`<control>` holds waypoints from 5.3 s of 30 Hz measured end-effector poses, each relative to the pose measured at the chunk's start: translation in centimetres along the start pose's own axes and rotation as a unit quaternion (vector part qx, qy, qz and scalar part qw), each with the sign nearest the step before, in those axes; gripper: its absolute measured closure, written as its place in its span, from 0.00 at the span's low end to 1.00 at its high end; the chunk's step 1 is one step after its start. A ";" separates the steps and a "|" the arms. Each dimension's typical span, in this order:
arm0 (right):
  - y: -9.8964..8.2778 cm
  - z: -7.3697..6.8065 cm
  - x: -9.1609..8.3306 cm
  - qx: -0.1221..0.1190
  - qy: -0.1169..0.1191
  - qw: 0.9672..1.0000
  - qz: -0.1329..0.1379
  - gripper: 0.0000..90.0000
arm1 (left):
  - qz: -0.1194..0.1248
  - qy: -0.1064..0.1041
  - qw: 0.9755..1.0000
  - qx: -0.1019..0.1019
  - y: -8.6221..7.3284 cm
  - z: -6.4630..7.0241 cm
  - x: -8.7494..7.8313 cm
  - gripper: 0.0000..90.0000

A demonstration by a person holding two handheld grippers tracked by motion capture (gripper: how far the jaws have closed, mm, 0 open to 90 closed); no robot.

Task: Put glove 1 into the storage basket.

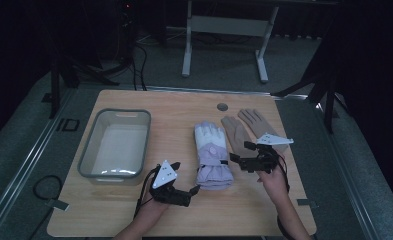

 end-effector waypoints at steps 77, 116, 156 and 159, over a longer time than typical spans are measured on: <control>-1.6 -3.6 7.1 -0.055 -0.105 0.985 -0.126 0.94 | -0.194 -0.071 0.970 -0.126 -0.6 -2.0 5.4 0.84; -1.0 -3.1 8.5 0.020 -0.043 0.987 -0.153 0.93 | -0.205 -0.098 0.970 -0.081 0.0 -3.5 4.3 0.85; 10.6 -9.9 9.8 -0.040 -0.035 0.993 -0.101 0.93 | -0.166 -0.056 0.983 -0.047 6.3 -9.4 -5.2 0.85; 11.3 -10.5 10.3 -0.041 -0.031 0.994 -0.101 0.93 | -0.166 -0.048 0.984 -0.047 6.5 -10.0 -6.2 0.85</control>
Point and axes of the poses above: each handheld gripper's, and its own axes: x roughly forward along the jaws, y roughly out of its top, z roughly to its right, the point moved 4 cm from there along x, roughly forward along the jaws, and after that the axes turned 2 degrees about -z, right-handed, at the moved point
